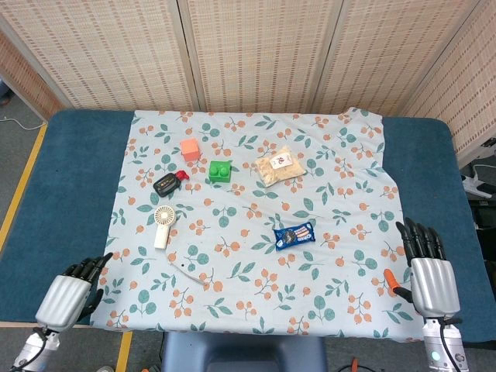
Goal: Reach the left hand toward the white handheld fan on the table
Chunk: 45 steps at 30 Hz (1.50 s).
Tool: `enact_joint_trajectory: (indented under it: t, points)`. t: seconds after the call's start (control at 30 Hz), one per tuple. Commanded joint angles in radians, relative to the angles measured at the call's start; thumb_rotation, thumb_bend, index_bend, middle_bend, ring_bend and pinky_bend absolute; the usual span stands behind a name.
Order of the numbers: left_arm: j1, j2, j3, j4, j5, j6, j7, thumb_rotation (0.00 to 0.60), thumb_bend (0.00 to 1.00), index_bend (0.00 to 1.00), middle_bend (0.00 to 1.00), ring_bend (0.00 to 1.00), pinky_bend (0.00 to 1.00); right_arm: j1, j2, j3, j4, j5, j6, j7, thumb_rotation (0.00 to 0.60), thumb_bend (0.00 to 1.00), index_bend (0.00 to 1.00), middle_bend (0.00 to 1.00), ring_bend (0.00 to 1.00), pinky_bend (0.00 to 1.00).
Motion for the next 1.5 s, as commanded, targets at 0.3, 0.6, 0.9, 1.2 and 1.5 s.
enact_joint_trajectory:
  t: [0.3,0.6,0.9,1.2,1.5]
  points:
    - [-0.166,-0.159,-0.064,0.132,-0.126,-0.254,0.048,0.6,0.84,0.0,0.86,0.79,0.91,0.0,-0.024,0.003,0.003,-0.03,0.023,-0.056,0.6,0.19,0.0,0.0,0.0,0.0]
    - [-0.217,-0.214,-0.092,0.212,-0.205,-0.318,0.015,0.6,0.85,0.0,0.92,0.86,0.98,0.007,-0.025,0.006,0.006,0.023,-0.006,-0.053,0.6,0.19,0.0,0.0,0.0,0.0]
    - [-0.256,-0.263,-0.114,0.291,-0.242,-0.33,-0.017,0.6,0.85,0.0,0.92,0.87,0.99,0.012,-0.028,0.011,0.011,0.048,-0.011,-0.06,0.6,0.18,0.0,0.0,0.0,0.0]
    - [-0.28,-0.296,-0.11,0.323,-0.25,-0.328,-0.006,0.6,0.89,0.0,0.92,0.87,0.99,0.015,-0.029,0.009,0.01,0.063,-0.016,-0.06,0.6,0.18,0.0,0.0,0.0,0.0]
    - [-0.31,-0.328,-0.106,0.346,-0.255,-0.337,0.009,0.6,0.92,0.0,0.93,0.87,0.99,0.013,-0.026,0.007,0.008,0.074,-0.011,-0.064,0.6,0.19,0.0,0.0,0.0,0.0]
